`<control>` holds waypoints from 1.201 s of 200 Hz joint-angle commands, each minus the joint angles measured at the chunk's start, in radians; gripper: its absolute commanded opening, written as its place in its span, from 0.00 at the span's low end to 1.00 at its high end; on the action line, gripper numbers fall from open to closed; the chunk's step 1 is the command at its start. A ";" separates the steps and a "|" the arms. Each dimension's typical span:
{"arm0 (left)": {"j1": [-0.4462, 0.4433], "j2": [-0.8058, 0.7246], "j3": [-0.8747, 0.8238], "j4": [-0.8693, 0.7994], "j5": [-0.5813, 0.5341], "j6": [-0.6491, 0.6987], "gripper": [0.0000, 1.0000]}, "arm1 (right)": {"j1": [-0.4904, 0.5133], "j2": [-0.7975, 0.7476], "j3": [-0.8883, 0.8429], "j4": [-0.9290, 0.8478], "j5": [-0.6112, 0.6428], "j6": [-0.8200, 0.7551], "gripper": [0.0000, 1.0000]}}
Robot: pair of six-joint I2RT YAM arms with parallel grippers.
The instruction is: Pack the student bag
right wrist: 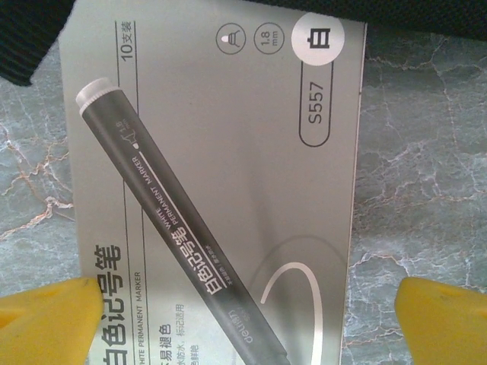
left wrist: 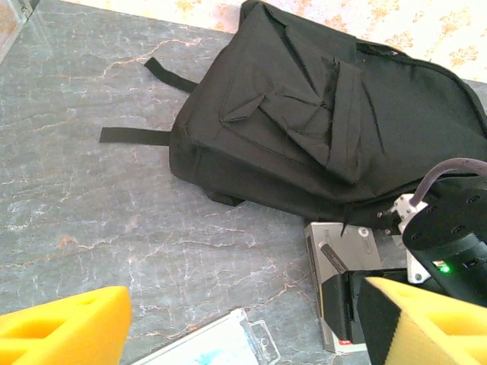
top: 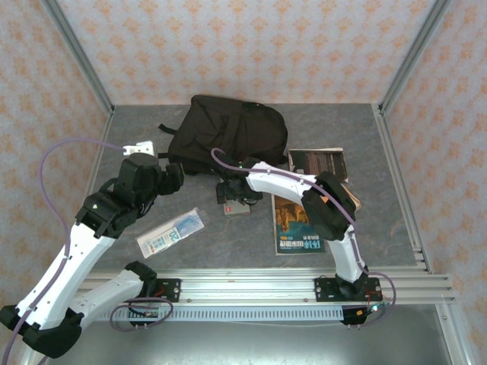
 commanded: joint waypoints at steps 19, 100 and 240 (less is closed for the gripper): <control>0.009 0.007 -0.014 0.020 0.007 0.013 0.80 | 0.011 -0.059 -0.008 -0.018 -0.022 -0.008 0.99; 0.014 0.010 -0.013 0.018 0.021 0.012 0.80 | 0.022 0.002 -0.001 -0.033 0.015 -0.012 0.99; 0.017 0.016 -0.018 0.024 0.034 0.012 0.80 | 0.022 0.045 -0.042 0.004 0.050 -0.006 0.96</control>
